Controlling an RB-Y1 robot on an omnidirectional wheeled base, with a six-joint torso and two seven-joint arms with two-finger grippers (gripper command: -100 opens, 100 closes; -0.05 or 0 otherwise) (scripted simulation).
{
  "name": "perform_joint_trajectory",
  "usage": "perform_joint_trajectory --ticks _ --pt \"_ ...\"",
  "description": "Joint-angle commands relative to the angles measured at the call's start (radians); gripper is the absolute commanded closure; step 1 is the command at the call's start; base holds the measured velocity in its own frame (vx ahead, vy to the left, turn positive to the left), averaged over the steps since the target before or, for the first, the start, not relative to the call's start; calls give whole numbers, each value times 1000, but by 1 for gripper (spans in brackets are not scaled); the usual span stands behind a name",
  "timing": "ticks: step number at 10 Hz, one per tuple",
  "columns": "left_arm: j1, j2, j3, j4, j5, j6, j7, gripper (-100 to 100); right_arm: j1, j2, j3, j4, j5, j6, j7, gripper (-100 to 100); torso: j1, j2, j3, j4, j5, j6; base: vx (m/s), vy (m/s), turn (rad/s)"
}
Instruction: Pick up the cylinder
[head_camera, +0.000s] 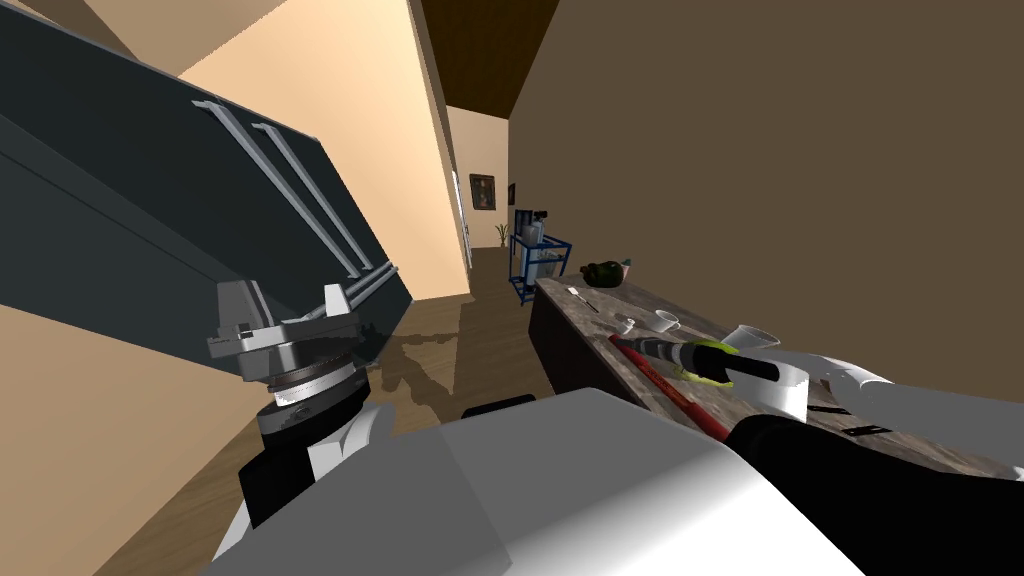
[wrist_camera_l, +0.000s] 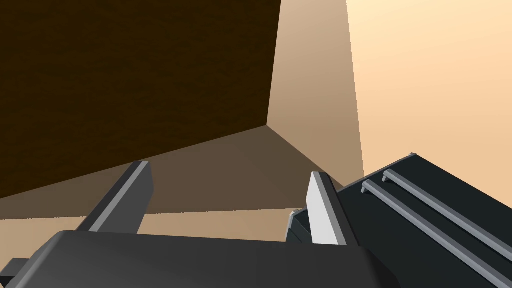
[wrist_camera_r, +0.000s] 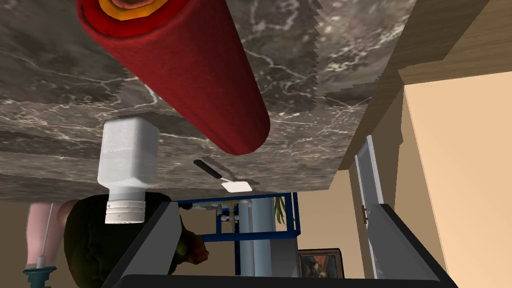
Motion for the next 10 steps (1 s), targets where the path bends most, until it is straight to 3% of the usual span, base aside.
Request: perform_joint_trajectory --ticks 1,2,3,5,6,7,10 --pt "0 0 0 0 0 0 0 0 -8 -14 36 26 -6 4 15 -100 0 0 0 0 0 0 76 61 6" --pt "0 0 0 0 0 0 0 0 28 -43 57 55 -26 18 43 -100 -1 2 1 0 0 0 97 68 24" --pt "0 0 0 0 0 0 0 0 28 -43 57 55 -26 18 43 -100 -1 1 1 0 0 0 76 59 5" --pt "0 0 0 0 0 0 0 0 97 -87 102 105 -61 47 96 -100 -1 2 1 1 0 0 93 80 33" --pt "0 0 0 0 0 0 0 0 97 -87 82 105 -61 47 96 -100 1 1 1 0 0 0 105 70 2" --pt "0 0 0 0 0 0 0 0 97 -87 100 105 -61 47 96 -100 0 1 0 0 0 0 59 17 -2" --pt "0 0 0 0 0 0 0 0 161 -116 149 145 -91 76 143 -100 -4 4 2 1 -1 0 63 30 24"
